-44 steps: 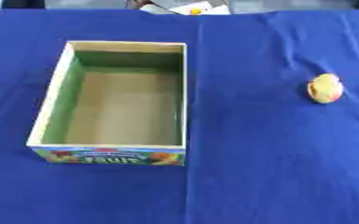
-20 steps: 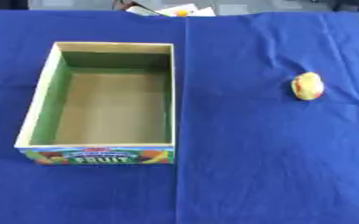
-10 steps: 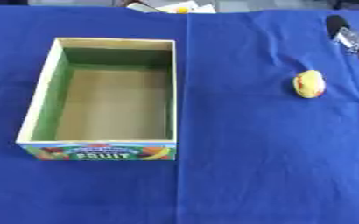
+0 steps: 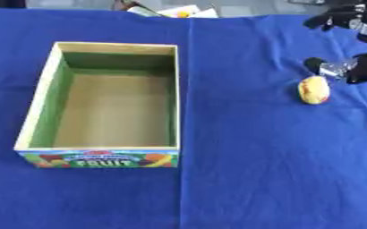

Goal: Pick up objects on the table and place them in the box.

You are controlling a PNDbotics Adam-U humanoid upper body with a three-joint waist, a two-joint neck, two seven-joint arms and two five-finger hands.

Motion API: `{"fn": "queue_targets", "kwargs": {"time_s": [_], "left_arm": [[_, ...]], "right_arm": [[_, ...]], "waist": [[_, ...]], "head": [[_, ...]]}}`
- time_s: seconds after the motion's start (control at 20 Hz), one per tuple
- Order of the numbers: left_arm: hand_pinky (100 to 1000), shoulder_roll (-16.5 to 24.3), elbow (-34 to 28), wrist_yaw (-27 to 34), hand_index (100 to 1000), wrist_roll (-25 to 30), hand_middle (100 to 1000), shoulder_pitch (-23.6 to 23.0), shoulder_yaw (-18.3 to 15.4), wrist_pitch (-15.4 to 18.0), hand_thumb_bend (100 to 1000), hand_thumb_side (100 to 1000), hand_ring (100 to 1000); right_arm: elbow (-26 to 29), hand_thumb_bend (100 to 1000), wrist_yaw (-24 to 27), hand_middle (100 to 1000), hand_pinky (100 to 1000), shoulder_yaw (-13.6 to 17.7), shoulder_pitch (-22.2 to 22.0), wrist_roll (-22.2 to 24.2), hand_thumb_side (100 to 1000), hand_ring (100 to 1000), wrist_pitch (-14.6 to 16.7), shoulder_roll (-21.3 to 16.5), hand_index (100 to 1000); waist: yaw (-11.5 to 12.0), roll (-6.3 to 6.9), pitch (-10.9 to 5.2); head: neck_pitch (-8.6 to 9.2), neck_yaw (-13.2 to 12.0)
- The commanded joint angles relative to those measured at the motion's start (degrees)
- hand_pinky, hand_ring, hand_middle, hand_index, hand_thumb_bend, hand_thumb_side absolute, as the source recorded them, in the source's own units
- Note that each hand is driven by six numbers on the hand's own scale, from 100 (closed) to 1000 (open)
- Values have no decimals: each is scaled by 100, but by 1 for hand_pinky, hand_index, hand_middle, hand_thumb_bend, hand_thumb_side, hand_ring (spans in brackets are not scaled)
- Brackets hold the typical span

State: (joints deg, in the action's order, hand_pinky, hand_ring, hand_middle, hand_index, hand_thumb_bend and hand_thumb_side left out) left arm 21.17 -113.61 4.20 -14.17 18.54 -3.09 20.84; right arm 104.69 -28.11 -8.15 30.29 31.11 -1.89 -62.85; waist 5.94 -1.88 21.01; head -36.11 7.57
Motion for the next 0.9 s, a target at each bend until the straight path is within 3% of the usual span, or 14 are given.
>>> {"fn": "queue_targets", "kwargs": {"time_s": [0.05, 0.2, 0.25, 0.3, 0.45, 0.55, 0.75, 0.8, 0.9], "left_arm": [[675, 159, -98, 19, 955, 17, 929, 48, -15, -2, 100, 1000, 899], [675, 158, -98, 19, 955, 22, 929, 53, -11, -2, 100, 1000, 899], [675, 158, -98, 19, 955, 23, 929, 55, -10, -1, 100, 1000, 899], [674, 158, -98, 20, 955, 24, 928, 56, -9, 0, 100, 1000, 899], [674, 155, -98, 20, 955, 30, 928, 64, -7, 0, 100, 1000, 900], [674, 153, -98, 21, 955, 32, 928, 69, -4, -1, 100, 1000, 900], [673, 148, -98, 15, 954, 43, 927, 76, 5, -8, 100, 1000, 900], [673, 148, -98, 14, 954, 45, 927, 79, 7, -8, 100, 1000, 900], [673, 146, -98, 11, 954, 47, 927, 81, 7, -9, 100, 1000, 900]], "right_arm": [[-129, 282, 8, 900, 877, 1, 66, 253, 787, 873, 23, -234, 1000], [-281, 210, 20, 905, 874, -73, 69, 440, 678, 864, 34, -234, 1000], [-325, 210, 8, 905, 874, -95, 73, 487, 678, 864, 39, -231, 1000], [-370, 144, -6, 908, 874, -116, 74, 529, 588, 855, 38, -227, 1000], [-504, 134, -21, 912, 883, -171, 66, 602, 552, 848, 25, -206, 1000], [-599, 163, -21, 915, 887, -204, 57, 626, 569, 849, 4, -196, 1000], [-862, 367, -86, 926, 883, -287, 54, 676, 694, 848, 2, -159, 1000], [-952, 453, -125, 927, 879, -313, 57, 685, 745, 847, 6, -144, 1000], [-1105, 460, -195, 916, 872, -348, 76, 661, 764, 839, 22, -97, 1000]], "waist": [[4, 2, -93], [17, 4, -88], [21, 4, -86], [25, 5, -83], [35, 6, -72], [41, 4, -62], [50, -6, -45], [56, -6, -40], [68, -4, -32]], "head": [[79, 22], [76, 31], [75, 34], [75, 36], [78, 35], [79, 35], [82, 44], [84, 45], [86, 49]]}}
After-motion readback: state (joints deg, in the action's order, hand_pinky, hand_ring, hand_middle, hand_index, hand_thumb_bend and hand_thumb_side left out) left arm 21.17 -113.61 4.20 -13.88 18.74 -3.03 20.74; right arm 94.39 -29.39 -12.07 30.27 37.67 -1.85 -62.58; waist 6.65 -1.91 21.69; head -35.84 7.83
